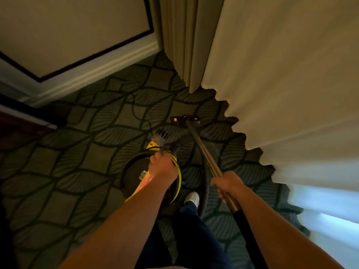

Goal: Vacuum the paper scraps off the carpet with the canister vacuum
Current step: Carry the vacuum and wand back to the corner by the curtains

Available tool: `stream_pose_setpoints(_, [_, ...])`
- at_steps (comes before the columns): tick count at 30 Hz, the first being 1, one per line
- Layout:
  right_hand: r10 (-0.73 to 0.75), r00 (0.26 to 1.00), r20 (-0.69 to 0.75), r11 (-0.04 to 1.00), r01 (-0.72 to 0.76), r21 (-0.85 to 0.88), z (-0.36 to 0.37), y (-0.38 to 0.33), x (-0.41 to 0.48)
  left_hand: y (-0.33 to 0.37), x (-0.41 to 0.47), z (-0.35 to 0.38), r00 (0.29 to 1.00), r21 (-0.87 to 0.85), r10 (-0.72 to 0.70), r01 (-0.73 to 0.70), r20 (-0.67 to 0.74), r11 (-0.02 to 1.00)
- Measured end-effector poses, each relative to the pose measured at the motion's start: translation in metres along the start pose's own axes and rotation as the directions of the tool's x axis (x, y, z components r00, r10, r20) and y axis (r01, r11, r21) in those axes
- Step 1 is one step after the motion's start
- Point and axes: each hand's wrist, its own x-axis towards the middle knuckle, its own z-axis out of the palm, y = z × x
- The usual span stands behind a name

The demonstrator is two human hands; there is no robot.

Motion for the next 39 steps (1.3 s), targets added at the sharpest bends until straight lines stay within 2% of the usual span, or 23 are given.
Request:
stream_pose_setpoints(4, [0.002,0.999,0.042,0.999,0.000,-0.044,0.002,-0.022,0.016,-0.014,0.000,0.006,0.985,-0.071,-0.153,0.159,0.078,0.985])
stream_pose_setpoints(7, [-0.012,0.999,0.039,0.999,0.014,-0.036,0.011,-0.036,0.028,-0.026,0.001,0.015,0.976,-0.100,-0.187,0.198,0.108,0.975])
stream_pose_setpoints(14, [0.017,1.000,0.022,1.000,-0.016,-0.024,0.036,-0.056,0.034,-0.058,0.006,0.018,0.979,-0.113,-0.158,0.173,0.132,0.978])
stream_pose_setpoints(20, [0.005,1.000,-0.025,0.999,-0.006,-0.051,0.057,-0.071,0.029,-0.082,0.026,0.008,0.981,-0.109,-0.049,0.070,0.189,0.992])
stream_pose_setpoints(24, [0.007,0.999,-0.034,0.996,-0.010,-0.084,0.064,-0.074,0.034,-0.089,0.029,0.007,0.976,-0.147,-0.080,0.112,0.204,0.983])
stream_pose_setpoints(27, [0.007,1.000,-0.017,0.995,-0.009,-0.096,0.059,-0.078,0.041,-0.084,0.034,0.010,0.960,-0.170,-0.081,0.130,0.266,0.977])
stream_pose_setpoints(32, [0.028,0.999,0.018,0.991,-0.026,-0.128,0.030,-0.081,0.046,-0.070,0.045,0.018,0.904,-0.292,-0.140,0.273,0.404,0.917])
stream_pose_setpoints(35, [0.046,0.998,0.036,0.982,-0.039,-0.187,0.004,-0.086,0.046,-0.061,0.050,0.020,0.891,-0.352,-0.200,0.356,0.408,0.866])
stream_pose_setpoints(39, [0.087,0.993,0.085,0.974,-0.067,-0.217,-0.023,-0.097,0.048,-0.049,0.052,0.020,0.870,-0.316,-0.285,0.424,0.402,0.849])
